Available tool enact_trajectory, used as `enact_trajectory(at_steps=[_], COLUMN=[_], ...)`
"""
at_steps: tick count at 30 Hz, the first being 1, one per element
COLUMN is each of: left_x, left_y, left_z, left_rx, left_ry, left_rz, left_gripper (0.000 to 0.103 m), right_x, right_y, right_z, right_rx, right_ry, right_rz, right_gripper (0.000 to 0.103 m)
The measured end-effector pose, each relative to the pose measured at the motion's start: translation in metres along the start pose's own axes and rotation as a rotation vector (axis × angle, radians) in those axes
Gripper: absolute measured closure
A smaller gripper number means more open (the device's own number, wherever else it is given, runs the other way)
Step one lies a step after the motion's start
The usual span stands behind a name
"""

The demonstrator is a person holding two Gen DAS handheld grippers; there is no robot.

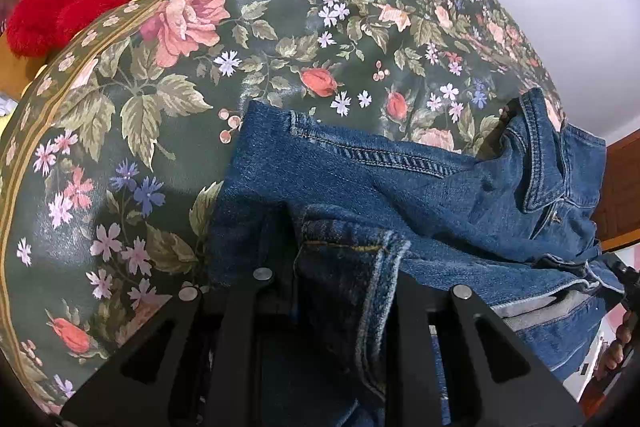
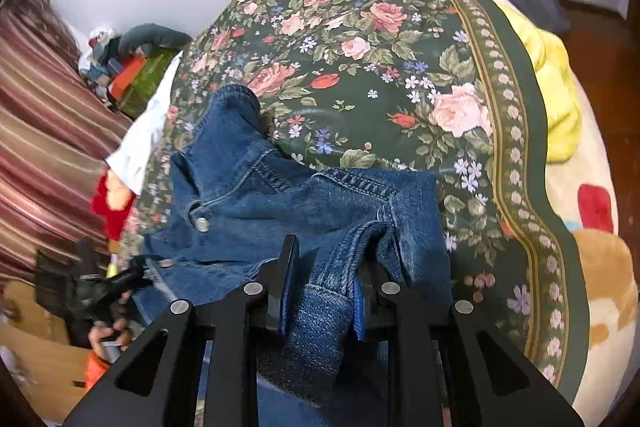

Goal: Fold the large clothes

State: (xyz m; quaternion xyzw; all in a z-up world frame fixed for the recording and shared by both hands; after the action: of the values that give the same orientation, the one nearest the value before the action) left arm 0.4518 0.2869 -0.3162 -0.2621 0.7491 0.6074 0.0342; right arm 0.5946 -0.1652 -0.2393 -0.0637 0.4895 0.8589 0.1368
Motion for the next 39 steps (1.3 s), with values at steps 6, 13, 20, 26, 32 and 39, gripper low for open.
enact_trajectory(at_steps=[6,13,20,26,32,39], left_x=[0.000,-0.022,-0.019,0.028,0.065,0.044], left_y=[0.006,0.093,0.156,0.137,0.077,0.016], left_z=[-0.018,-0.025,-0.016,-0.044,-0.096,-0.126], left_rx=[-0.065,-0.113,-0.140,-0.134,-0.130,-0.168], left_ry=[-0.151,-0.132,-0.152,-0.294,-0.488,-0.525], left_rz=[0.034,-0.164,-0.272,-0.186,-0.056,-0.003], left_gripper=[0.080,0.031,0.018,0.018,0.018,0.018], right_x=[-0.016,0.037,0.095,0.124,0.139,0.126], right_y=[0.079,0.106,0.090,0.050,-0.001,-0.029], right_z=[-0.026,-0.016,0.016,0.033,0.043,0.069], right_rx=[0.185,0.222,0.159,0.139,0.216,0.280], right_ry=[-0.021,0.134,0.267,0.302,0.351,0.510], right_rz=[-0.209,-0.159,-0.105,-0.031,0.027,-0.013], right_gripper=[0.085,0.085,0.085,0.085,0.085,0.085])
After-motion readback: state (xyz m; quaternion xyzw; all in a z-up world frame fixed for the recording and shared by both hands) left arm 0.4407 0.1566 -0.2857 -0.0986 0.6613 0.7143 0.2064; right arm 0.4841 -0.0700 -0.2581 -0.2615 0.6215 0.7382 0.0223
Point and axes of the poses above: each gripper's, at about its wrist camera, not at the fingertips, and y roughly against the way its jaws point, z to its left, x to its underside, the point moved 3 cm from there along -y, roughly the way its jaws point, and after that the axes turned 15 degrees about -y, right-handed, at the moved point
